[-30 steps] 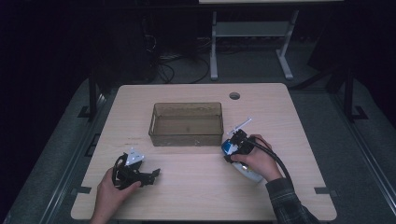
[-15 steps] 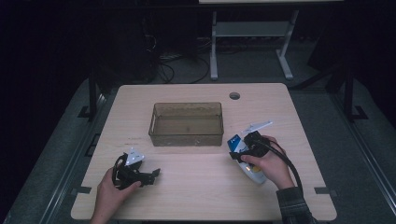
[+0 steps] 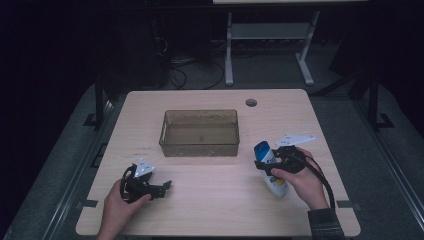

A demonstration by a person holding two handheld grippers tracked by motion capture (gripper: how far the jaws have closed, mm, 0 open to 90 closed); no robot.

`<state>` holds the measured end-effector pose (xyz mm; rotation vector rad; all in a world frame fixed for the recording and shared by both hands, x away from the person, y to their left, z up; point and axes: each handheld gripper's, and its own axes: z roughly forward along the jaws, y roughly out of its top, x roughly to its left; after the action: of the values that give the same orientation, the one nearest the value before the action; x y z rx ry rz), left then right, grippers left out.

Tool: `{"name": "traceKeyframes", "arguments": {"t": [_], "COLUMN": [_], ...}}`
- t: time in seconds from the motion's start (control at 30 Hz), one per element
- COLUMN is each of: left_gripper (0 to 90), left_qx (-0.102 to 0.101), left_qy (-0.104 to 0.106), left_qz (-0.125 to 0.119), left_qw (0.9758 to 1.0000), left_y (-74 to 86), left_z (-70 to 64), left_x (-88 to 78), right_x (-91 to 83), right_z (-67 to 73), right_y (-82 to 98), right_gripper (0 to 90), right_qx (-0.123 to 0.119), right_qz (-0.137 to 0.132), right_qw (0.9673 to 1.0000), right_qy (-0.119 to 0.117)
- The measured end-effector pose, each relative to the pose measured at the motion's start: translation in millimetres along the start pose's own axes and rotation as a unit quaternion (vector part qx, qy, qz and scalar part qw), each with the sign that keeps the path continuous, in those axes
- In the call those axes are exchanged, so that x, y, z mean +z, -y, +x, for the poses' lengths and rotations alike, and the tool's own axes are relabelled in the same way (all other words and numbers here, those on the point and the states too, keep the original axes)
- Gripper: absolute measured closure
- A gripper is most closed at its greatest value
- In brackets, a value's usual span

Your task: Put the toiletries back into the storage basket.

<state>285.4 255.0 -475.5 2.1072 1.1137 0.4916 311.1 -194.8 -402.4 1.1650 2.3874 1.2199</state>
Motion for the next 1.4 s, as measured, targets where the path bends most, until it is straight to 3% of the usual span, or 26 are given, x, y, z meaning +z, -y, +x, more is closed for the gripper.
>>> {"name": "traceKeyframes", "arguments": {"t": [0.6, 1.4], "left_gripper": [12.5, 12.5], "left_qx": [0.0, -0.002], "left_qy": [0.0, 0.0], "left_qz": [0.0, -0.001], "left_qw": [1.0, 1.0], "left_y": [0.0, 0.0], "left_z": [0.0, -0.2], "left_x": [0.0, 0.2], "right_x": [-32.9, -40.4], "right_z": [-1.7, 1.1], "right_y": [15.3, -0.6], "right_gripper": [34.3, 34.2], "right_qx": [0.017, 0.012], "right_qz": [-0.055, -0.096], "right_qw": [0.9981, 0.9951], "right_qy": [-0.021, -0.019]}}
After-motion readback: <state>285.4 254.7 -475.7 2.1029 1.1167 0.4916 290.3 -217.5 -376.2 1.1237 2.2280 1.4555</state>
